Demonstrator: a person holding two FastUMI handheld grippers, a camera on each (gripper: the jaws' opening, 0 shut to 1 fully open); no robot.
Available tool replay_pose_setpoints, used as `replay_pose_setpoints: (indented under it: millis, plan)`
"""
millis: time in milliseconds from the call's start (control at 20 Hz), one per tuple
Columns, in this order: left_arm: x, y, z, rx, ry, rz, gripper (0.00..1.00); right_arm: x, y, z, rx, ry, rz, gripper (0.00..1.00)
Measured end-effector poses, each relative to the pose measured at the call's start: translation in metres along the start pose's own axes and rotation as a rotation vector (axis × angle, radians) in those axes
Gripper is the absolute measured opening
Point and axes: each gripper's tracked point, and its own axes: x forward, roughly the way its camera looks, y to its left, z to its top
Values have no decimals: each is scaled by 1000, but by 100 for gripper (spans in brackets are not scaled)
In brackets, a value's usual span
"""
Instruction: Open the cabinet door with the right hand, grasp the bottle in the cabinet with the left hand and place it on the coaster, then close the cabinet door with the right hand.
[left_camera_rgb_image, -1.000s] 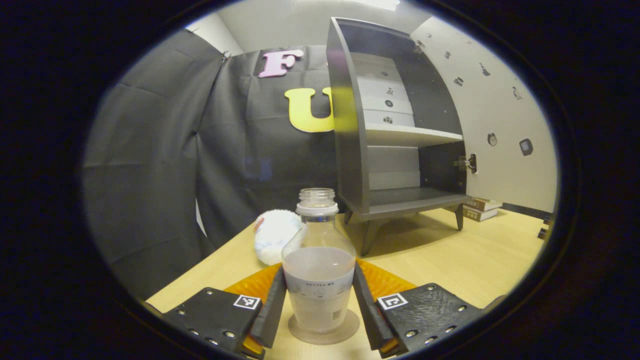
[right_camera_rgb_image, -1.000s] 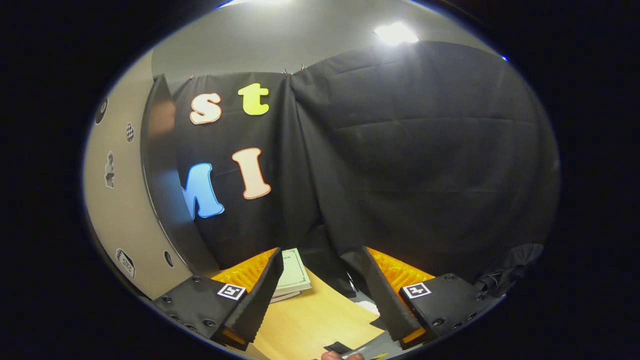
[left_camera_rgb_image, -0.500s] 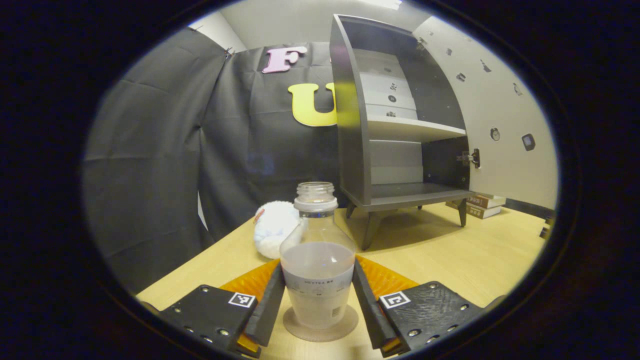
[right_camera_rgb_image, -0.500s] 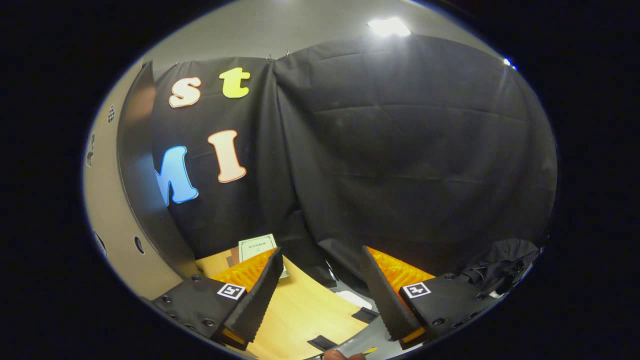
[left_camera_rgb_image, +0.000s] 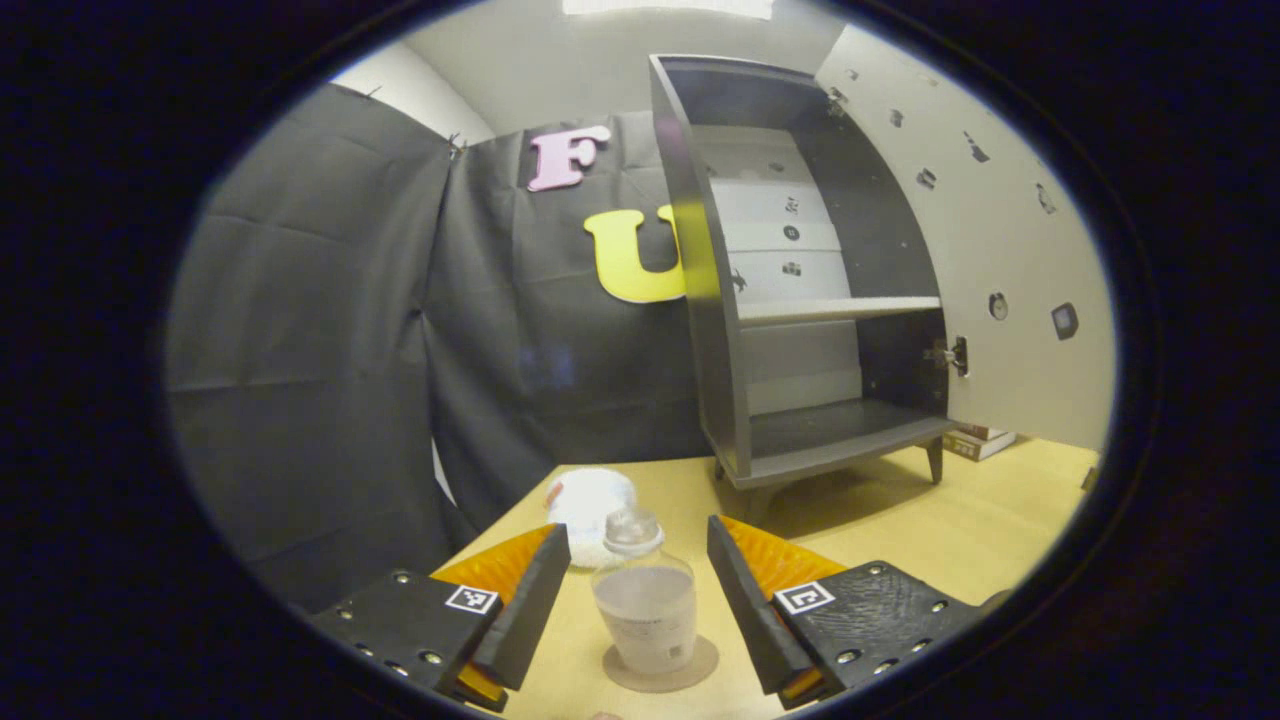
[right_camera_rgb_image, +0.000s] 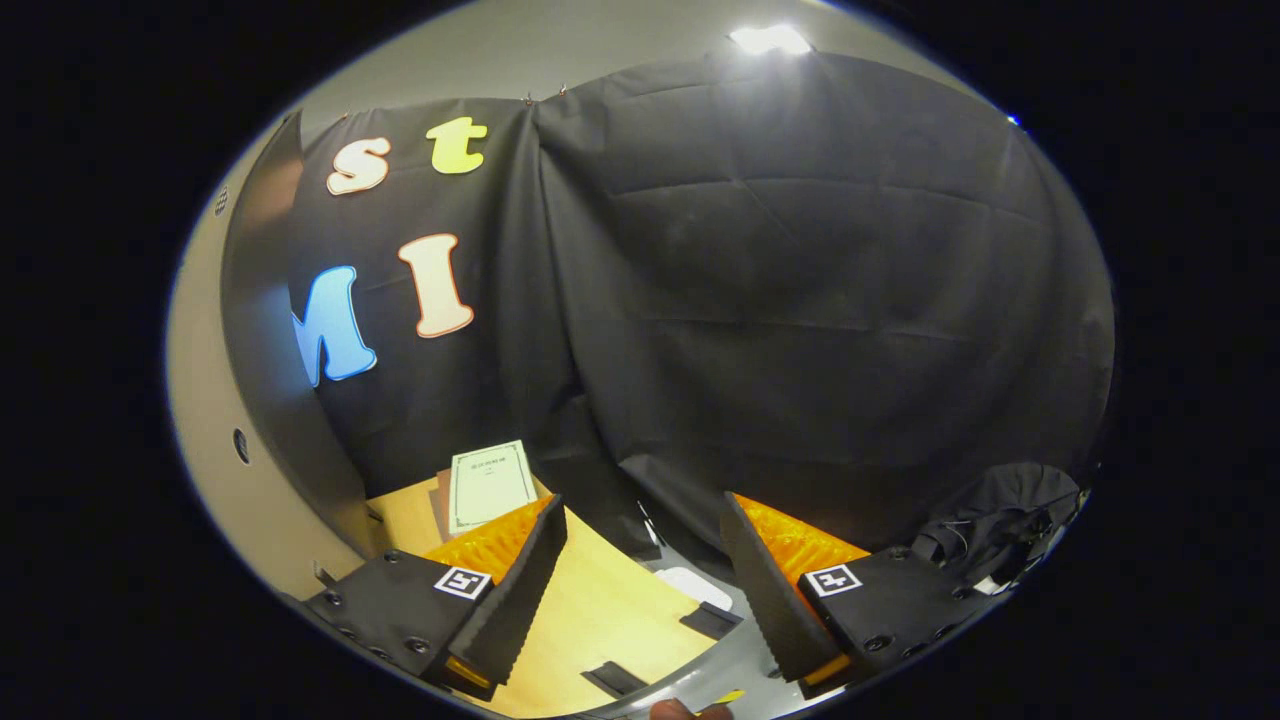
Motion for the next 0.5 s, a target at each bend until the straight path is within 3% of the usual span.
replay_pose_setpoints:
  millis: [50,100,300,500]
  plan:
    - [-9,-1,16,5,-8,17,87,5,1,-11,-4,23,16,98]
    - [-18,-2,34,15,-18,31,83,9,1,-20,1,39,39,98]
    - [-49,-18,105,82,-44,72,85,18,2,-39,28,57,107,98]
    - [-67,-41,169,51,-27,101,83,22,14,-28,44,24,196,98]
